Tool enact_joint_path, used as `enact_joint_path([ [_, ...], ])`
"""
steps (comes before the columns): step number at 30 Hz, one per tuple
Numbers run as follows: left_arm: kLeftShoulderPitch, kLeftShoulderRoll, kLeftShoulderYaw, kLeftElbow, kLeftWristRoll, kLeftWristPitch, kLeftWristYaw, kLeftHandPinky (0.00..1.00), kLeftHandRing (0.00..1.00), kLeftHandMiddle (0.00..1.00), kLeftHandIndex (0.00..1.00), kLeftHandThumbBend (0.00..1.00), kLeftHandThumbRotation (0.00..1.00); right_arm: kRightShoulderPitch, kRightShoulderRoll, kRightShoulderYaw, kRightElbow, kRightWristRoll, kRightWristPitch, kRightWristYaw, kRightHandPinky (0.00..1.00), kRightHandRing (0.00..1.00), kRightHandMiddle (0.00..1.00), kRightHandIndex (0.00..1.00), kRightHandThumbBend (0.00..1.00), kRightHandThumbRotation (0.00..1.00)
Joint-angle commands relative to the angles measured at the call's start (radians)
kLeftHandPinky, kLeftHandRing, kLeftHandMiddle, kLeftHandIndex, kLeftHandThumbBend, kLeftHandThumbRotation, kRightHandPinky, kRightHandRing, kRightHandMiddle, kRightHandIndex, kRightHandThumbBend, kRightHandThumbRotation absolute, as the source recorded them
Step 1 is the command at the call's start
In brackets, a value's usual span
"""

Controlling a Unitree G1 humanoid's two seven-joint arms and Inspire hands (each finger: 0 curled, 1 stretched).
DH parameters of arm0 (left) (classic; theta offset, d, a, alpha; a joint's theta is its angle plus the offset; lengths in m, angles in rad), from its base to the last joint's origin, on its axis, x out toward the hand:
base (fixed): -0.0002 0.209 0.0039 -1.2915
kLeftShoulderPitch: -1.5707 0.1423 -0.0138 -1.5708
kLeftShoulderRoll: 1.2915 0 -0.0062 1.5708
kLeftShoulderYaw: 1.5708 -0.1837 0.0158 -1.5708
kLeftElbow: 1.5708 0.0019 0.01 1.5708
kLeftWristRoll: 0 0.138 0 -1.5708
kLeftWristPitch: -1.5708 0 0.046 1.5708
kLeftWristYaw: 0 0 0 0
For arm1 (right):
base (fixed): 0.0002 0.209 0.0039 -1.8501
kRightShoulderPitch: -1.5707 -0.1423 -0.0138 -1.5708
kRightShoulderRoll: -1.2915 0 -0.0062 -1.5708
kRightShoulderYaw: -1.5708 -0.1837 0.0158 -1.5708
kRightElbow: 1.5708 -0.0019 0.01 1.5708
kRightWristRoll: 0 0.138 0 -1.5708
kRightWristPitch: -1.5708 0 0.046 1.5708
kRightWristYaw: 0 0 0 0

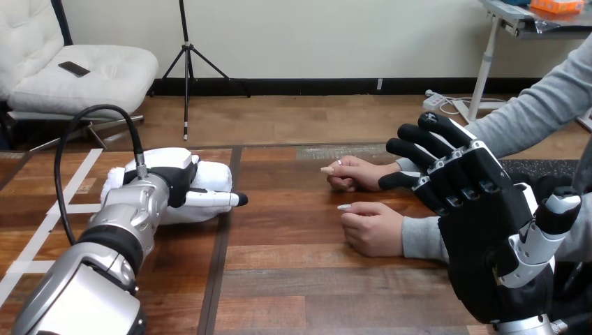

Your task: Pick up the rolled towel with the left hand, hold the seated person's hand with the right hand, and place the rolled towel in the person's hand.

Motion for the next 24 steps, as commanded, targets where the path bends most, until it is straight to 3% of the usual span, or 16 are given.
enact_joint_path([
  [1,-0.006,0.025,-0.007,-0.019,-0.003,-0.011,-0.002,0.96,1.0,1.0,1.0,0.85,1.0,-0.06,-0.003,-0.001,-0.051,0.004,-0.008,-0.001,0.6,0.78,0.79,0.78,0.91,1.0],
  [24,0.042,0.056,-0.007,-0.059,-0.01,-0.045,-0.022,0.95,1.0,1.0,1.0,0.88,1.0,-0.074,-0.011,-0.006,-0.071,-0.004,0.003,-0.023,0.58,0.76,0.78,0.77,0.93,1.0],
])
